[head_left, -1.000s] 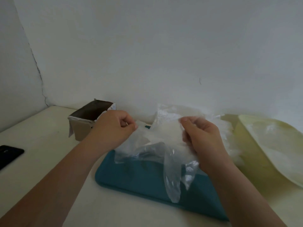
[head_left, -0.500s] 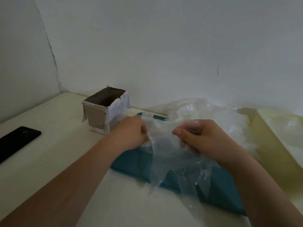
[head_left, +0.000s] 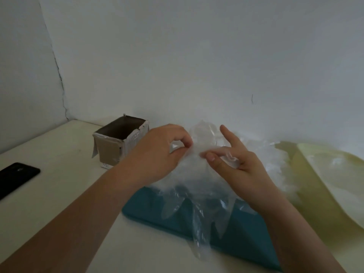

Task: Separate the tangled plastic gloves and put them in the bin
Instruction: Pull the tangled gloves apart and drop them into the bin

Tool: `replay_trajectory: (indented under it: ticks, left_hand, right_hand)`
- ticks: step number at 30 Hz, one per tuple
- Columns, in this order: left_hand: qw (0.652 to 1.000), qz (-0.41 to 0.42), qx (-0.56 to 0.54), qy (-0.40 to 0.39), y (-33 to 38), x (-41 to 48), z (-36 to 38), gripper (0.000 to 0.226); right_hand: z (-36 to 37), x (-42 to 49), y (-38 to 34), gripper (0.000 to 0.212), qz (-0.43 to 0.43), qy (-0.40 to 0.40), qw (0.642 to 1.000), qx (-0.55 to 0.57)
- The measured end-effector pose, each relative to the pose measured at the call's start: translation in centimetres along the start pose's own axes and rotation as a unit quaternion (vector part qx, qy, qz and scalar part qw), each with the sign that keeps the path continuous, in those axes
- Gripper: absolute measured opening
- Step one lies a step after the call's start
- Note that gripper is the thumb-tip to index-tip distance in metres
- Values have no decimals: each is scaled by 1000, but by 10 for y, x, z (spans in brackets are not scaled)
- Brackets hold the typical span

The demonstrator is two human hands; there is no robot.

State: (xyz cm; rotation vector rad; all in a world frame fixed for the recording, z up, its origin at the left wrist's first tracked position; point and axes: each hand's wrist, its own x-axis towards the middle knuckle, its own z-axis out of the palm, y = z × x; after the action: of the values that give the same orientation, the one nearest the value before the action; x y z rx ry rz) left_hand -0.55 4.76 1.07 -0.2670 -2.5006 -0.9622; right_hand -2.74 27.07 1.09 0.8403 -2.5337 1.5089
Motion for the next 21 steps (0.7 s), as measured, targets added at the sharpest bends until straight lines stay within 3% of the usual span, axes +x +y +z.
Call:
replay_trajectory:
  ticks: [5, 9, 15, 17, 19, 21]
  left_hand:
    - [995, -14, -90, -28, 3, 0, 3, 16]
    - [979, -80, -187, 10, 9, -2, 1, 16]
    - [915, -167, -357, 86, 5, 2, -4, 17]
    - [873, -200, -425, 132, 2, 5, 1, 21]
    - [846, -263, -457, 87, -2, 5, 6, 37]
    - [825, -302, -475, -46, -3, 1, 8, 51]
  right_hand:
    - [-1, -2, 1, 14, -9, 11, 997, 79]
    - [-1, 0, 7, 15, -2, 21, 993, 117]
    - [-4, 2, 22, 17, 34, 28, 987, 156]
    - [-3, 2, 22, 19, 35, 40, 984, 170]
    - [-3, 3, 22, 19, 39, 62, 978, 195]
    - [-1, 3, 22, 18, 47, 82, 971, 220]
